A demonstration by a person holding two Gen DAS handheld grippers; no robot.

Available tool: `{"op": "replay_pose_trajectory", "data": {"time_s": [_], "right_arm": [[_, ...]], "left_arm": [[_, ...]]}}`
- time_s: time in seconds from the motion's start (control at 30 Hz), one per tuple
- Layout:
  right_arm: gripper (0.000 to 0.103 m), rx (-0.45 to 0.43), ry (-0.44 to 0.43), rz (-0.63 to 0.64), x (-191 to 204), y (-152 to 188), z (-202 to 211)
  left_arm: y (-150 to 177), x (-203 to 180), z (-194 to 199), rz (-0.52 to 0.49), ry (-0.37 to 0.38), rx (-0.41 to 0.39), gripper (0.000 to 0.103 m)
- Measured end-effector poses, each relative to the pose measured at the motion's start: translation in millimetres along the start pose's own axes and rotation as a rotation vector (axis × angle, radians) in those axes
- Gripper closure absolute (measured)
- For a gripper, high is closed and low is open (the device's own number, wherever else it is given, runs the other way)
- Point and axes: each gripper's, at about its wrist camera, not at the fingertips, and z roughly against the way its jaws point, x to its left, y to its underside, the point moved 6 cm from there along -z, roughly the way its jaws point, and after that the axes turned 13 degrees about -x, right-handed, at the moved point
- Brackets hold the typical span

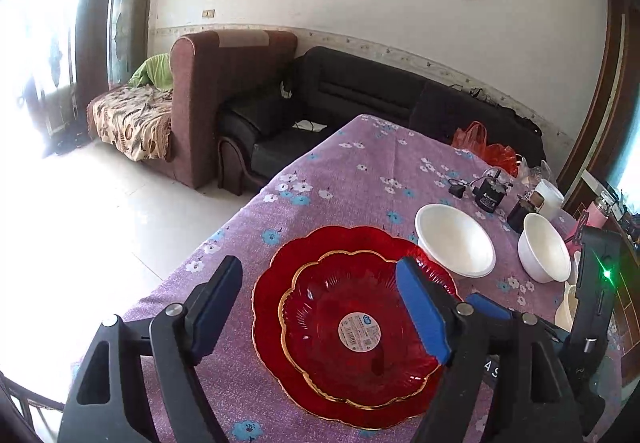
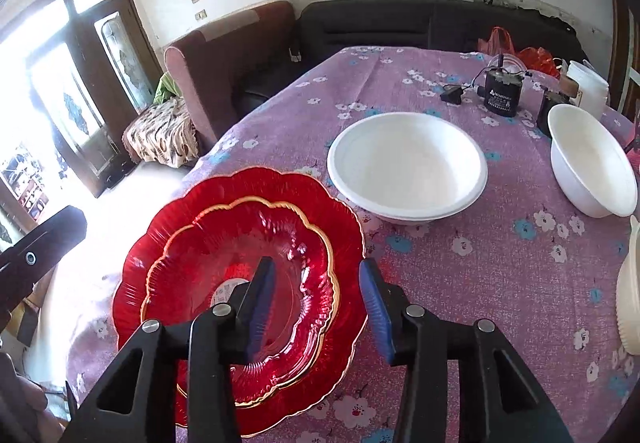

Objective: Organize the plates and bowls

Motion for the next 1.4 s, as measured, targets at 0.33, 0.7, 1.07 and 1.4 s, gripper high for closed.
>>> {"op": "replay_pose_trajectory", "data": {"time_s": [0.33,0.7,1.07,1.4], "right_arm": [[0.012,-0.345,0.173,0.041,-39,-28,128],[0.001,-0.536,0.305,0.005,-141,-71,295],[0.001,-0.804,0.487,0.124,-182,-226,518],[0.001,-0.738,0.66,0.061,-239,-307,597]], "left_arm": [[-39,-7,89,-0.037,-0.169,-0.368,0.0],[-128,-73,177,-0.042,0.168,-0.326,0.0],[-276,-128,248,-0.006,0.253,-0.254,0.0],[-312,-206,265,-0.025,0.308,-0.444,0.0]]}}
